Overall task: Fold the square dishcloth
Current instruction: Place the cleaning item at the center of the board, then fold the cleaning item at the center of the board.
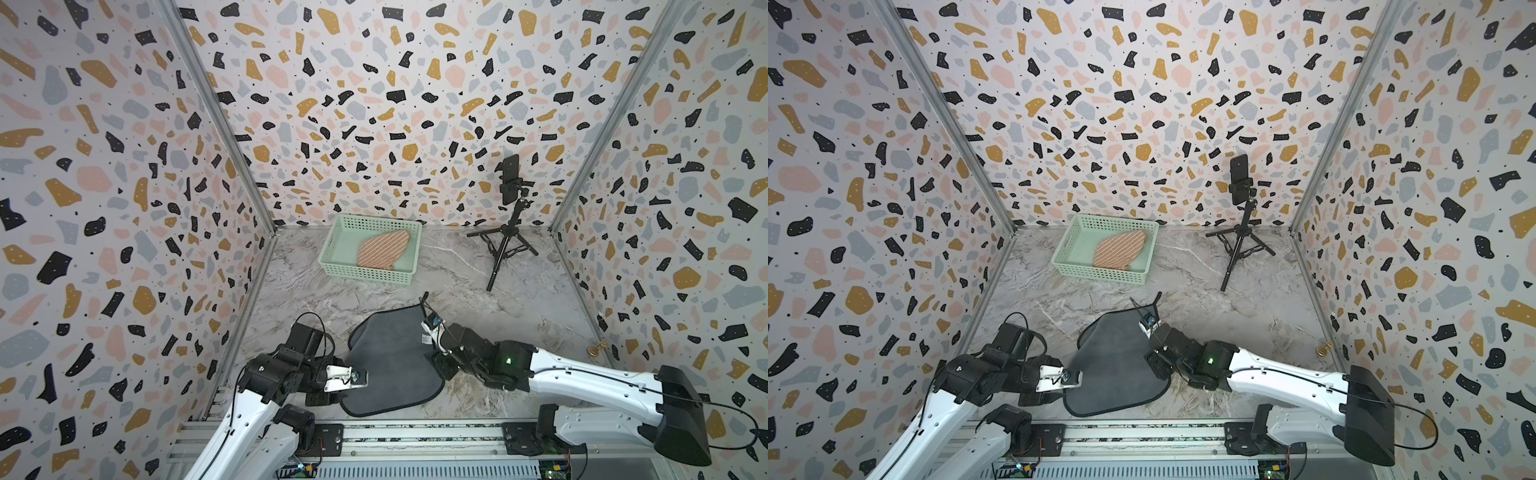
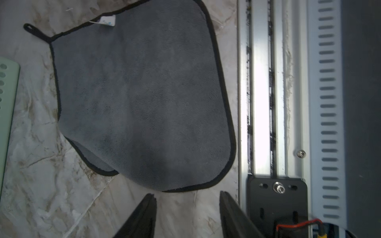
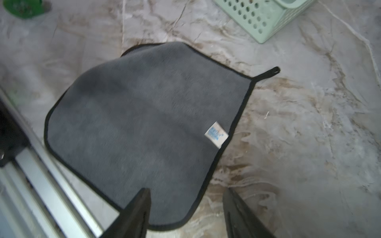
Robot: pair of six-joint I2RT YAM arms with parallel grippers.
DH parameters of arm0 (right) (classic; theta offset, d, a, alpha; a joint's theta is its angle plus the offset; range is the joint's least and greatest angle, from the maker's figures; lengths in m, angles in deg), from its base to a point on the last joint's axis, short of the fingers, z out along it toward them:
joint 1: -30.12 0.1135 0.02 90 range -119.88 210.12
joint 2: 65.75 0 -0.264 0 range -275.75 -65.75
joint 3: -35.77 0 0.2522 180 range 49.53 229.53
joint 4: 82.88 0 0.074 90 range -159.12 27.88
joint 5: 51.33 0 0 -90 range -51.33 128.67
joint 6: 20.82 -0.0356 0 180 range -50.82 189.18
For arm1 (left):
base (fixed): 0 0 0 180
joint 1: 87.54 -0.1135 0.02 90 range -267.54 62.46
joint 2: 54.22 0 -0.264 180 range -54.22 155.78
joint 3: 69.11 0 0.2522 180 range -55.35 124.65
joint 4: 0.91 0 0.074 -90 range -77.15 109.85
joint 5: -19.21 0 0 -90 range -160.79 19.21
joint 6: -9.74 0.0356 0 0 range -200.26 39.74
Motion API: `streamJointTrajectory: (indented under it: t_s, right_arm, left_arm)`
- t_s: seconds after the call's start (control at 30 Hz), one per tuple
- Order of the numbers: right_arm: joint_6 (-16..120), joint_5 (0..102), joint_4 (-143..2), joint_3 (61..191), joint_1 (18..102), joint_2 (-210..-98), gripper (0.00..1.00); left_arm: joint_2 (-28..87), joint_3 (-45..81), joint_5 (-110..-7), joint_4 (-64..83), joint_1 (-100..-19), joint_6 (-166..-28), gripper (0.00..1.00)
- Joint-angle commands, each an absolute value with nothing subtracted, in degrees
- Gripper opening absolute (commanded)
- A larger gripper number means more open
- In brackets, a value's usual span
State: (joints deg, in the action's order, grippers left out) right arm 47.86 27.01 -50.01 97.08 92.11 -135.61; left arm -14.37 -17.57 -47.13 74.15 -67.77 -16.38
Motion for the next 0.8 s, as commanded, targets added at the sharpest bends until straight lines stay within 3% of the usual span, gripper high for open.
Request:
streamJointTrajectory:
  t_s: [0.0, 0.33, 0.53, 0.77]
  right_arm:
    - [44.39, 33.94, -55.28, 99.45, 87.23, -143.20, 0.54]
    - [37.90, 40.00, -66.16, 103.13, 77.47, -165.40, 0.33]
    - [33.86, 34.06, -60.86, 99.21, 75.43, -165.47, 0.27]
    - [31.86, 27.48, -58.81, 90.40, 75.21, -158.74, 0.30]
  left_arm:
    - [-6.88, -19.12, -54.39, 54.37, -68.01, -27.69, 0.40]
    - [21.72, -11.57, -67.67, 35.85, -68.26, -35.05, 0.43]
    - [28.99, -8.17, -64.70, 38.02, -63.57, -36.16, 0.39]
    - [29.88, -7.52, -64.99, 35.15, -57.95, -39.17, 0.35]
